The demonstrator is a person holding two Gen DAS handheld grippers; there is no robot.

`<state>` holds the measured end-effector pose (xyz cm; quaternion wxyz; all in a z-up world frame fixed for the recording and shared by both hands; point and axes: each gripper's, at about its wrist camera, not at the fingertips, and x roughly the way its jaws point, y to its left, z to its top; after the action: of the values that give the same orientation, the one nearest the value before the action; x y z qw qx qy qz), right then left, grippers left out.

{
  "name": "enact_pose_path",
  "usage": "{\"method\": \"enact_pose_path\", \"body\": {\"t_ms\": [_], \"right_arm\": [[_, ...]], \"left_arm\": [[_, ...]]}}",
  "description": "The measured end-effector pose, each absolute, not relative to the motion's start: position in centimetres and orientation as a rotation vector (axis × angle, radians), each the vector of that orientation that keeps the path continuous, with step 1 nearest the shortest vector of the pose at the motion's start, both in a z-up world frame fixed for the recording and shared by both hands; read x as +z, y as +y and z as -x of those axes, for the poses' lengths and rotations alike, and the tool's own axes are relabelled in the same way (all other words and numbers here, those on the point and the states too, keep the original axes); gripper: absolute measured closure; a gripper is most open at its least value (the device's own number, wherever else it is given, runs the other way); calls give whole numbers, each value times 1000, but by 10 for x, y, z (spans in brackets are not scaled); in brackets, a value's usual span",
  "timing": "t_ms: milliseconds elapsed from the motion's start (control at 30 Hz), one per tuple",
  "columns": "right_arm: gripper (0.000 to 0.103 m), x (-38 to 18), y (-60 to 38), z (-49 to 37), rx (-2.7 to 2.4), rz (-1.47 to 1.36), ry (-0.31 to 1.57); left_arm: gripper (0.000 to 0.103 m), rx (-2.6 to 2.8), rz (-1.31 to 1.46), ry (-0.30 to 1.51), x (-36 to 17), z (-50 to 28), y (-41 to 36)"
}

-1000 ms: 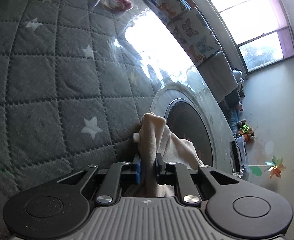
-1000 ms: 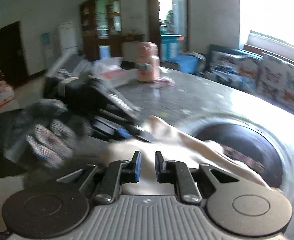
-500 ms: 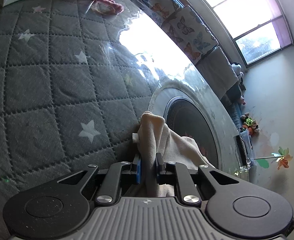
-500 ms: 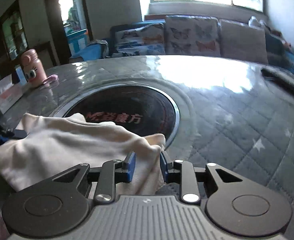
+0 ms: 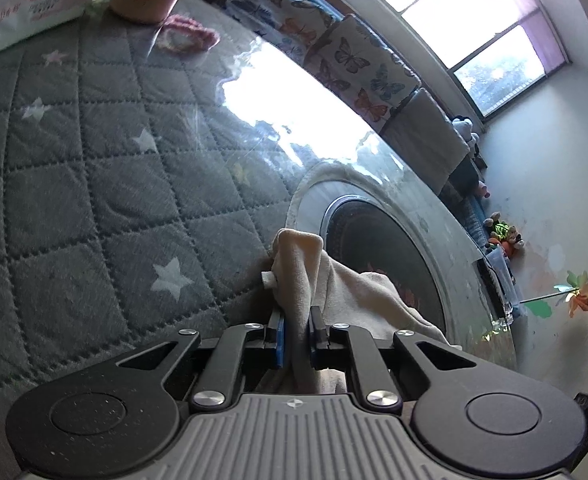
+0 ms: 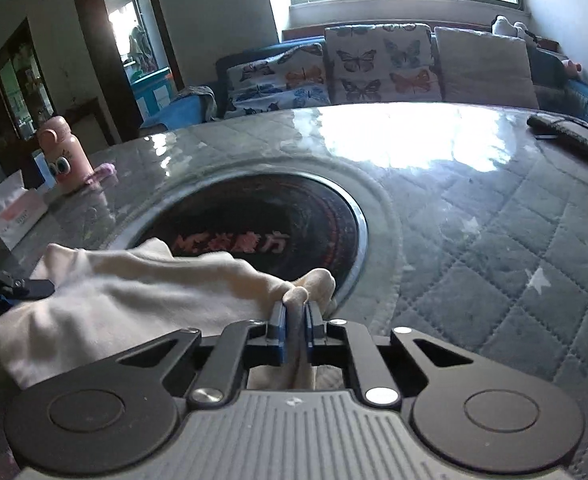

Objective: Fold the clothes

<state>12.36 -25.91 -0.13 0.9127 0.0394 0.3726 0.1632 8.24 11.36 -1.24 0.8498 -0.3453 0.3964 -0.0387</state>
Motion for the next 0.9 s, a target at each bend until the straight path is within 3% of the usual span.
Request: {"method": "enact_pose_path", "body": {"t_ms": [367, 900], "right_arm": [[96, 54, -198, -129, 494, 9, 670], [96, 70, -73, -180, 708, 84, 613]], "left_arm": [[92, -55, 739, 715, 17, -56, 151], [92, 181, 734, 576, 47, -32, 242]]}}
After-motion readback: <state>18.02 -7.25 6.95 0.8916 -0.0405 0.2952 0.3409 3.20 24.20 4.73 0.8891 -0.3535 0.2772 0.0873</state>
